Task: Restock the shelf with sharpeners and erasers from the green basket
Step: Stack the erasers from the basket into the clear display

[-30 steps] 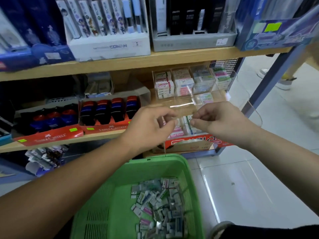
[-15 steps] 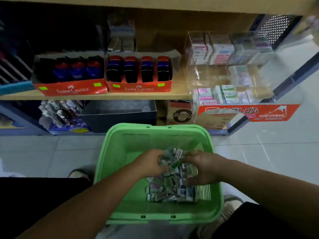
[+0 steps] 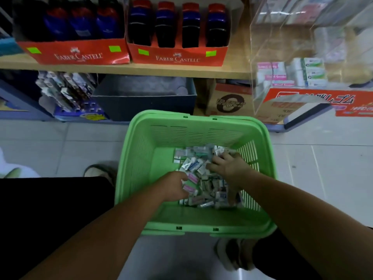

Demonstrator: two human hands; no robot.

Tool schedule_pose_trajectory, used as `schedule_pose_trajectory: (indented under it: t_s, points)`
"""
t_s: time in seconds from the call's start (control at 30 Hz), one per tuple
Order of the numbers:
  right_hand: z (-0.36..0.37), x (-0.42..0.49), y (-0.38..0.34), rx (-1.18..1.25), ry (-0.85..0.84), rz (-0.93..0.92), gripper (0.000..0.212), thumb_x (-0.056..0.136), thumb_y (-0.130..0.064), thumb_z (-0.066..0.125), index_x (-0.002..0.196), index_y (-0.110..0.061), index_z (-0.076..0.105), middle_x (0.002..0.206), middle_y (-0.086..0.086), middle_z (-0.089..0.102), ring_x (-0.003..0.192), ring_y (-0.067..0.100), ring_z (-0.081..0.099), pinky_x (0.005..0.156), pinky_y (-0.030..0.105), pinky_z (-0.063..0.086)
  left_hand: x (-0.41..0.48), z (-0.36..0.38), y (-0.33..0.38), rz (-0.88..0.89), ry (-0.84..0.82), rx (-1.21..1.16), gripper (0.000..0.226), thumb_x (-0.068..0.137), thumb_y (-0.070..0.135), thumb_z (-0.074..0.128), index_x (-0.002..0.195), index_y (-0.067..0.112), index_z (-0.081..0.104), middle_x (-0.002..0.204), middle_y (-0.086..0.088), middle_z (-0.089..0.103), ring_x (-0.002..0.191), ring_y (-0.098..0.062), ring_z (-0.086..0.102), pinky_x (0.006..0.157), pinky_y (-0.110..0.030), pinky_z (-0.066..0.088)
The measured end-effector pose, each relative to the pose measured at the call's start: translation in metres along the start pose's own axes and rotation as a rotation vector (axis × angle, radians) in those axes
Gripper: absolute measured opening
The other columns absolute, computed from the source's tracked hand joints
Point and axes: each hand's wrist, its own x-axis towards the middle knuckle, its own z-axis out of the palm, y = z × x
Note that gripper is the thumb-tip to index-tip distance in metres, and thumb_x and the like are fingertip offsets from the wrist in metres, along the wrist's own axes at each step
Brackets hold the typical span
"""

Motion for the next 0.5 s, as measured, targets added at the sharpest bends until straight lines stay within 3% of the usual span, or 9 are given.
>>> schedule_pose_trajectory:
  t_s: [0.1, 0.2, 0.33, 0.5]
  points:
    - [-0.001, 0.002, 0.000, 0.056, -0.051, 0.013, 0.128, 0.050, -0.061, 0.096, 0.158, -0.036, 0.031, 0.164, 0.000, 0.026, 0.150, 0.036, 0.022, 0.115, 0.062, 0.037, 0.004, 0.006, 0.005, 0.022, -0.004, -0.054, 0.050, 0.092, 0.012, 0.075, 0.139, 0.019, 0.059, 0.096, 0.018, 0.050, 0.077, 0.013, 0.049, 0.062, -0.009, 0.044]
    - [0.001, -0.001, -0.002, 0.108, -0.024, 0.040, 0.118, 0.052, -0.062, 0.094, 0.153, -0.034, 0.041, 0.162, -0.001, 0.034, 0.148, 0.034, 0.028, 0.118, 0.057, 0.034, 0.003, 0.009, 0.008, 0.028, -0.025, -0.071, 0.054, 0.090, 0.013, 0.077, 0.140, 0.018, 0.058, 0.108, 0.008, 0.058, 0.084, -0.001, 0.061, 0.079, -0.024, 0.056]
    - [0.005, -0.001, -0.005, 0.351, 0.043, 0.105, 0.065, 0.066, -0.049, 0.092, 0.120, -0.031, 0.061, 0.126, -0.003, 0.058, 0.113, 0.020, 0.052, 0.092, 0.034, 0.047, 0.007, 0.017, 0.010, 0.003, -0.039, -0.121, 0.065, 0.084, 0.021, 0.084, 0.144, 0.018, 0.057, 0.124, -0.007, 0.068, 0.105, -0.019, 0.069, 0.097, -0.040, 0.059]
    - [0.007, 0.001, -0.002, 0.502, 0.241, 0.133, 0.022, 0.091, -0.020, 0.075, 0.106, -0.022, 0.059, 0.116, -0.001, 0.054, 0.109, 0.022, 0.057, 0.090, 0.032, 0.051, 0.023, 0.018, 0.025, 0.038, 0.052, -0.015, 0.078, 0.077, 0.025, 0.087, 0.146, 0.021, 0.051, 0.140, -0.006, 0.055, 0.118, -0.023, 0.058, 0.102, -0.036, 0.050]
